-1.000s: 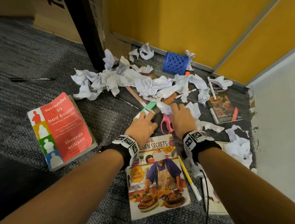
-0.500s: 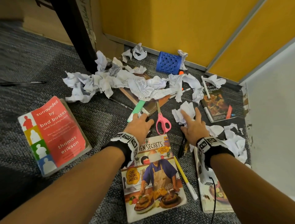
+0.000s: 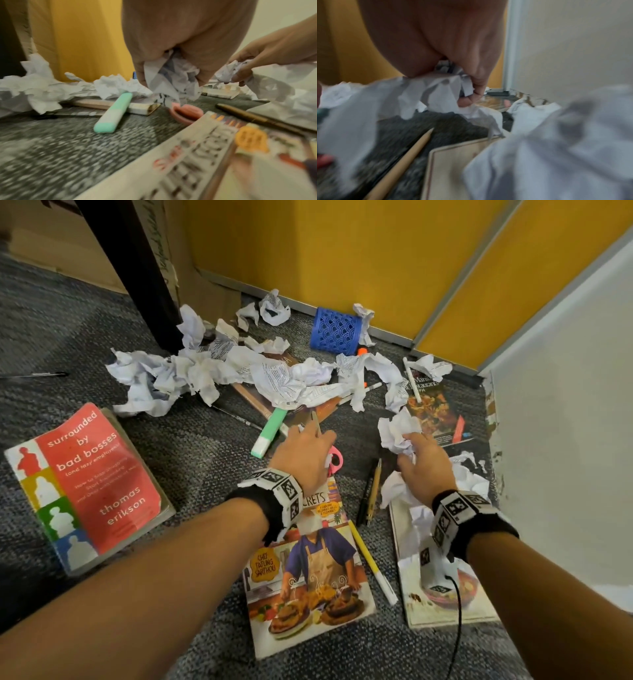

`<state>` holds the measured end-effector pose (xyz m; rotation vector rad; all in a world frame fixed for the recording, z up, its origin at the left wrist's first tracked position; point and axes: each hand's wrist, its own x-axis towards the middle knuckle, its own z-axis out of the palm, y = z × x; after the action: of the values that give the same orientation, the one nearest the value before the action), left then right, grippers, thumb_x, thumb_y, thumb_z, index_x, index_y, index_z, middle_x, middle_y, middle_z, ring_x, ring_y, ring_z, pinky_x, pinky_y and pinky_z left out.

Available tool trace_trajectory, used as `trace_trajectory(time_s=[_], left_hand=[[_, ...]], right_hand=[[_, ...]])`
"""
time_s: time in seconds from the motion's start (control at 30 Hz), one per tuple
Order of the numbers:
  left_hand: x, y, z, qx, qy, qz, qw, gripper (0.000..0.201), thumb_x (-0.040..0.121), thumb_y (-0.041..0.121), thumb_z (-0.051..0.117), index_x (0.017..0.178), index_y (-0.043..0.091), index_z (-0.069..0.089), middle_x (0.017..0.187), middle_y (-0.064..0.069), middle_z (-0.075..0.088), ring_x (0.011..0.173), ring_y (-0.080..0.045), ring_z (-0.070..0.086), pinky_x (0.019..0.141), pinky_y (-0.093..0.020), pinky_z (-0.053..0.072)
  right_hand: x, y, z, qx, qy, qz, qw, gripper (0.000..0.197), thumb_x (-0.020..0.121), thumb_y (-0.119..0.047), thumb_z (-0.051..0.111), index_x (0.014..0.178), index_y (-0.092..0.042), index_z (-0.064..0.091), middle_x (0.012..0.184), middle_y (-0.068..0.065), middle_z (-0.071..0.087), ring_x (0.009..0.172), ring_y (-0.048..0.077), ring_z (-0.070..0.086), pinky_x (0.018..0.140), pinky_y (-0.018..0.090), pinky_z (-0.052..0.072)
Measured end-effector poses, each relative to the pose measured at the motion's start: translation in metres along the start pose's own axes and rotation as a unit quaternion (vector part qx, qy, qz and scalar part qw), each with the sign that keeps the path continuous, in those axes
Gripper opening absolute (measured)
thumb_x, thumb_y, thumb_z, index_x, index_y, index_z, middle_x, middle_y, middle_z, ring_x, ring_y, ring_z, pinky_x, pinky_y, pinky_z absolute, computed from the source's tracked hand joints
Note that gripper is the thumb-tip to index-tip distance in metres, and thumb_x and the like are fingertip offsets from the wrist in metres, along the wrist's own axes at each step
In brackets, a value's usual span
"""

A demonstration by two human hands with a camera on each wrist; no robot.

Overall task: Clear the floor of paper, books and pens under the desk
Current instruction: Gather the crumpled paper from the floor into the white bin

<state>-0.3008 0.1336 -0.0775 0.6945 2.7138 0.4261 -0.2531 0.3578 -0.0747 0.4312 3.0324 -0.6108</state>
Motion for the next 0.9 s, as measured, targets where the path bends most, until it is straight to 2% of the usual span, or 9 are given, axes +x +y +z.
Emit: trace_trajectory(time_s=[0.13,0.23,0.33,0.47,0.5,0.57,0.7,0.77,0.9], left_hand=[[-0.003,0.046,-0.002,-0.028,0.011,0.071,0.997,0.039,0.086,0.025,0.063,0.122,0.021,0.047,0.123,-0.009,0.045,0.114,-0.035,0.045,0.085,-0.047,0.05],[-0.005,0.082,0.01,-0.045,0.004,0.125,0.991,0.048,0.086,0.028,0.062,0.129,0.022,0.043,0.124,-0.008,0.048,0.112,-0.035,0.048,0.084,-0.048,0.051],[-0.007,0.12,0.033,-0.046,-0.047,0.163,0.984,0.071,0.087,0.035,0.061,0.148,0.024,0.026,0.133,-0.01,0.046,0.116,-0.038,0.05,0.086,-0.049,0.05],[-0.02,0.161,0.063,0.017,-0.139,0.232,0.963,0.093,0.089,0.027,0.06,0.153,0.038,-0.005,0.133,-0.02,0.036,0.098,-0.041,0.059,0.068,-0.04,0.045],[-0.025,0.168,0.069,0.053,-0.17,0.242,0.954,0.089,0.09,0.026,0.058,0.153,0.04,-0.004,0.137,-0.022,0.03,0.099,-0.042,0.059,0.07,-0.04,0.046],[-0.036,0.178,0.077,0.119,-0.21,0.246,0.939,0.072,0.094,0.025,0.054,0.152,0.039,0.015,0.147,-0.022,0.021,0.109,-0.044,0.055,0.08,-0.039,0.047],[-0.055,0.184,0.077,0.127,-0.208,0.219,0.945,0.029,0.094,0.02,0.052,0.123,0.021,0.056,0.134,-0.012,0.035,0.104,-0.038,0.053,0.083,-0.041,0.045],[-0.071,0.183,0.066,0.118,-0.208,0.215,0.947,0.019,0.093,0.02,0.054,0.111,0.016,0.061,0.125,-0.011,0.041,0.101,-0.036,0.052,0.084,-0.043,0.047],[-0.101,0.165,0.039,0.086,-0.18,0.184,0.962,0.028,0.092,0.016,0.061,0.119,0.01,0.056,0.126,-0.012,0.044,0.103,-0.037,0.054,0.086,-0.044,0.047]], right_hand=[[-0.021,0.019,-0.042,0.036,0.046,0.075,0.995,0.043,0.092,-0.009,0.059,0.134,-0.003,0.053,0.137,0.02,0.053,0.126,0.037,0.049,0.105,0.038,0.037],[-0.044,0.039,-0.068,0.031,0.05,0.119,0.991,0.044,0.092,-0.013,0.059,0.135,-0.007,0.053,0.135,0.019,0.054,0.124,0.036,0.051,0.104,0.037,0.038],[-0.075,0.061,-0.086,0.033,0.024,0.159,0.987,0.045,0.091,-0.014,0.061,0.135,-0.009,0.053,0.133,0.018,0.058,0.12,0.034,0.055,0.102,0.036,0.04],[-0.118,0.087,-0.098,0.042,0.006,0.186,0.982,0.044,0.088,-0.015,0.063,0.132,-0.012,0.055,0.121,0.019,0.064,0.108,0.035,0.062,0.089,0.031,0.043],[-0.128,0.091,-0.1,0.038,-0.003,0.189,0.981,0.044,0.088,-0.016,0.063,0.131,-0.013,0.055,0.119,0.019,0.065,0.104,0.034,0.064,0.086,0.03,0.043],[-0.149,0.097,-0.103,0.018,-0.036,0.195,0.98,0.044,0.089,-0.017,0.062,0.132,-0.014,0.055,0.124,0.016,0.063,0.102,0.031,0.063,0.086,0.028,0.042],[-0.19,0.093,-0.106,0.0,-0.085,0.206,0.975,0.044,0.09,-0.014,0.058,0.134,-0.014,0.054,0.132,0.012,0.058,0.107,0.026,0.06,0.084,0.023,0.04],[-0.207,0.083,-0.108,0.008,-0.097,0.213,0.972,0.045,0.088,-0.014,0.058,0.133,-0.015,0.054,0.131,0.012,0.059,0.107,0.028,0.061,0.086,0.025,0.041],[-0.22,0.05,-0.108,0.002,-0.122,0.182,0.976,0.046,0.088,-0.015,0.06,0.133,-0.015,0.054,0.13,0.014,0.058,0.111,0.031,0.058,0.09,0.03,0.042]])
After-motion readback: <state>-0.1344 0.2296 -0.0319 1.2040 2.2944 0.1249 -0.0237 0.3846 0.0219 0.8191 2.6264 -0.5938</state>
